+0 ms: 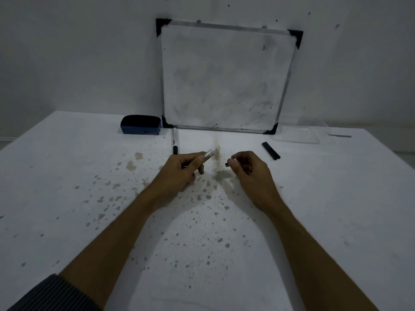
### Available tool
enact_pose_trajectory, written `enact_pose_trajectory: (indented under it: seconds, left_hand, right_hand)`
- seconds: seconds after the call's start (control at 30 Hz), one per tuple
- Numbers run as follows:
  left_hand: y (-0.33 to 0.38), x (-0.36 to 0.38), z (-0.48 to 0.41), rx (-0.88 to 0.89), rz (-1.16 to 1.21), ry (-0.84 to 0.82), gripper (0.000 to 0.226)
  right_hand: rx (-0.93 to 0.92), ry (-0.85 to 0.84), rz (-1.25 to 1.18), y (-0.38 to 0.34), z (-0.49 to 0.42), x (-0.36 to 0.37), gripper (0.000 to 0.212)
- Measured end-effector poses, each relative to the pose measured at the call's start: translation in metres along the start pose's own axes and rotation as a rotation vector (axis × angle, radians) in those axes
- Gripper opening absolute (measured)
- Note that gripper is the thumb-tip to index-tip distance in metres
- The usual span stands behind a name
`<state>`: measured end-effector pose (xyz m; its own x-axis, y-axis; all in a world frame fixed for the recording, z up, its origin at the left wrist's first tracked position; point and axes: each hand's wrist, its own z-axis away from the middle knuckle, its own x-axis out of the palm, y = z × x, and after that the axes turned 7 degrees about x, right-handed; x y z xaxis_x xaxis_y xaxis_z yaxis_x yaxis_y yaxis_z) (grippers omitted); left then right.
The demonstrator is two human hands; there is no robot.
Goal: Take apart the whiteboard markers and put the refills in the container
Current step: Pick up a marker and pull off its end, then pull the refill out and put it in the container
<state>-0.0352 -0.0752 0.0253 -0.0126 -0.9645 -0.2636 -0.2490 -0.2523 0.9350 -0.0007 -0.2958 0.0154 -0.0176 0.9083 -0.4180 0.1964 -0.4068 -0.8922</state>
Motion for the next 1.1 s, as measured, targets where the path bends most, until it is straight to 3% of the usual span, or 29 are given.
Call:
enact_pose_trajectory:
  seconds: [0.1, 0.3, 0.6, 0.87, 1.1]
  left_hand:
    - [0.0, 0.004, 0.0, 0.039, -0.108, 0.008, 0.024]
    - [-0.002, 0.008, 0.003, 0.156, -0.365, 0.006, 0.034]
    - [-0.001, 0.011, -0.002, 0.134, -0.231, -0.008, 0.028]
    - [0.011, 0.012, -0.003, -0.05, 0.079, -0.066, 0.037]
    - [0.017, 0.012, 0.001, -0.057, 0.044, -0.123, 0.031]
  right_hand:
    - [-0.019, -0.02, -0.008, 0.003, -0.002, 0.0, 0.024]
    - [-0.096, 0.014, 0.231, 0.002, -0.002, 0.009, 0.023]
    - [-0.063, 0.02, 0.416, 0.01, -0.004, 0.009, 0.033]
    - [-0.047, -0.031, -0.129, -0.014, 0.001, 0.005, 0.024]
    - [-0.031, -0.103, -0.155, -0.015, 0.006, 0.005, 0.024]
